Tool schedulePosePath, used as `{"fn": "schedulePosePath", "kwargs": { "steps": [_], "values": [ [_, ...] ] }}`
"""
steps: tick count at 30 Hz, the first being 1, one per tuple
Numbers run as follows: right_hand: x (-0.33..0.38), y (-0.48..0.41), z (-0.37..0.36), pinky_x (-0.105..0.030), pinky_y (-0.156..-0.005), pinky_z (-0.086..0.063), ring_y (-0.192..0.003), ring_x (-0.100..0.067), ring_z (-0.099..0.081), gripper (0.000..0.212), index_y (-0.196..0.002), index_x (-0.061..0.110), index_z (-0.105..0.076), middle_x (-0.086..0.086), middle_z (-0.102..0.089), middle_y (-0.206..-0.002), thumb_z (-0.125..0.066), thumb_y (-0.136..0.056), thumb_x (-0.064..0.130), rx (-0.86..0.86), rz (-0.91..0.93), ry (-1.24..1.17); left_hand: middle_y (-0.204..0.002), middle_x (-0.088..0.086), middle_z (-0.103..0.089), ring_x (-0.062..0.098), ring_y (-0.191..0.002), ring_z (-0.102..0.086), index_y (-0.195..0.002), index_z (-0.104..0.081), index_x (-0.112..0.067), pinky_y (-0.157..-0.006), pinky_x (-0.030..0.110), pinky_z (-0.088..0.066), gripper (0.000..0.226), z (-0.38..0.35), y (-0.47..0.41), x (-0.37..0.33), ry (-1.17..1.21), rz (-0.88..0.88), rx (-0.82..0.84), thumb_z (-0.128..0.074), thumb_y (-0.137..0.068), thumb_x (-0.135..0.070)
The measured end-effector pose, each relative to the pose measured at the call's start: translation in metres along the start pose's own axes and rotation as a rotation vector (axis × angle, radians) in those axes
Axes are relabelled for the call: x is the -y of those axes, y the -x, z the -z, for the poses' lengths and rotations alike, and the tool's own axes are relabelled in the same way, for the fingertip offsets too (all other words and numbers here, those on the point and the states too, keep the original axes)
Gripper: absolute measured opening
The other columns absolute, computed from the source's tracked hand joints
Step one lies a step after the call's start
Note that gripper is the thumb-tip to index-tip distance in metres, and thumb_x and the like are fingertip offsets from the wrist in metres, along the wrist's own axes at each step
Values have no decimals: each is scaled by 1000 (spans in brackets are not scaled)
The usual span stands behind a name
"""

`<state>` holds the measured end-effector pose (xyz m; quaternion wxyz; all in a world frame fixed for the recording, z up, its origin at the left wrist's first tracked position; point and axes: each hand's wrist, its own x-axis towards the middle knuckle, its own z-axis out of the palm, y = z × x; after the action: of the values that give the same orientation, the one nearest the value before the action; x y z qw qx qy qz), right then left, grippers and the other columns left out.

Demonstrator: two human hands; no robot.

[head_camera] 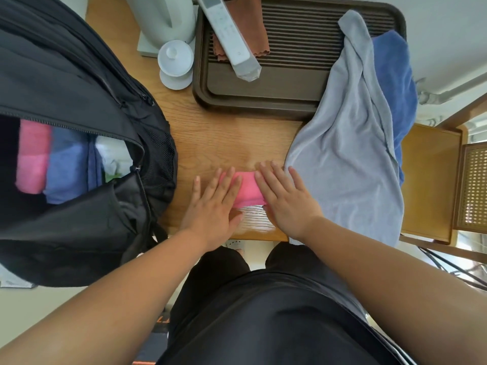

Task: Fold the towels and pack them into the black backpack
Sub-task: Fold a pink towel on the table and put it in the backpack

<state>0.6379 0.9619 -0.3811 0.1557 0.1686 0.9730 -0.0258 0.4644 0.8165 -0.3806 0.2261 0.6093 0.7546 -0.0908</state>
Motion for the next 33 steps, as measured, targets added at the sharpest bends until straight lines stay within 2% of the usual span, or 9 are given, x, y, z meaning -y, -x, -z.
{"fn": "schedulePosePath", "kwargs": {
  "steps": [5, 10, 15, 20, 22, 25, 28, 31, 33],
  "values": [
    [4, 3, 5, -58, -121, 4, -151, -36, 21, 99, -158, 6, 9, -18, 16, -165, -6, -92, 78, 175, 38, 74, -153, 11, 47, 32, -145, 37, -148, 37, -13, -119, 61, 12, 90, -7, 5, -7, -50, -6, 53, -10, -96, -70],
    [7, -22, 26, -56, -123, 0, -155, -26, 4, 77, -159, 14, -18, -8, -11, -167, -8, -102, 65, 44, -54, -109, -152, 13, 47, 34, -143, 39, -144, 42, -12, -119, 61, 12, 92, -7, 5, -6, -49, -18, 79, -7, -95, -72],
    [15, -34, 9, -58, -121, 7, -154, -26, 14, 68, -160, 20, 8, -4, 8, -168, -5, -103, 55, 62, -121, -84, -156, 8, 43, 30, -146, 35, -150, 35, -16, -120, 60, 11, 84, -2, 5, -1, -33, -52, 99, -7, -97, -66],
    [13, -31, -3, -58, -121, 7, -153, -30, 15, 66, -157, 21, 14, -5, 9, -168, -6, -104, 56, 21, -126, -115, -167, 2, -16, 21, -154, -14, -157, -19, -18, -125, 51, -10, 60, 19, -5, -6, 365, 69, -181, -29, -104, -45],
    [13, -30, -5, -57, -122, 6, -154, -31, 11, 67, -157, 21, 12, -6, 4, -168, -9, -104, 57, 1, -126, -119, -164, 2, -26, 21, -152, -22, -155, -26, -19, -123, 49, -17, 60, 28, -20, -11, 393, 140, -194, -43, -102, -42],
    [10, -30, -6, -56, -122, -5, -153, -36, -5, 71, -161, 19, 0, -10, -16, -166, -18, -103, 57, -17, -114, -158, -156, 0, -39, 23, -145, -31, -153, -31, -22, -119, 46, -23, 62, 37, -38, -14, 299, 96, -90, -56, -98, -36],
    [-1, -28, 0, -47, -114, -26, -132, -32, -39, 79, -157, 14, -24, -6, -50, -139, -43, -96, 60, -96, -75, -241, -136, 1, -53, 27, -132, -43, -142, -46, -22, -113, 47, -32, 53, 43, -43, -16, 231, 103, -83, -61, -93, -33],
    [-14, -23, 15, -39, -99, -37, -113, -25, -49, 66, -137, 21, -52, 0, -58, -116, -59, -85, 62, -39, -94, -299, -108, 0, -50, 26, -114, -47, -109, -63, -19, -97, 41, -38, 27, 50, -38, -24, 215, 157, -44, -68, -88, -35],
    [-22, -17, 27, -34, -87, -46, -100, -20, -54, 51, -119, 27, -62, 4, -56, -104, -68, -79, 58, 44, -123, -462, -100, -1, -47, 23, -101, -48, -96, -63, -18, -80, 36, -41, 27, 57, -29, -30, 259, 176, -12, -73, -84, -40]
  ]
}}
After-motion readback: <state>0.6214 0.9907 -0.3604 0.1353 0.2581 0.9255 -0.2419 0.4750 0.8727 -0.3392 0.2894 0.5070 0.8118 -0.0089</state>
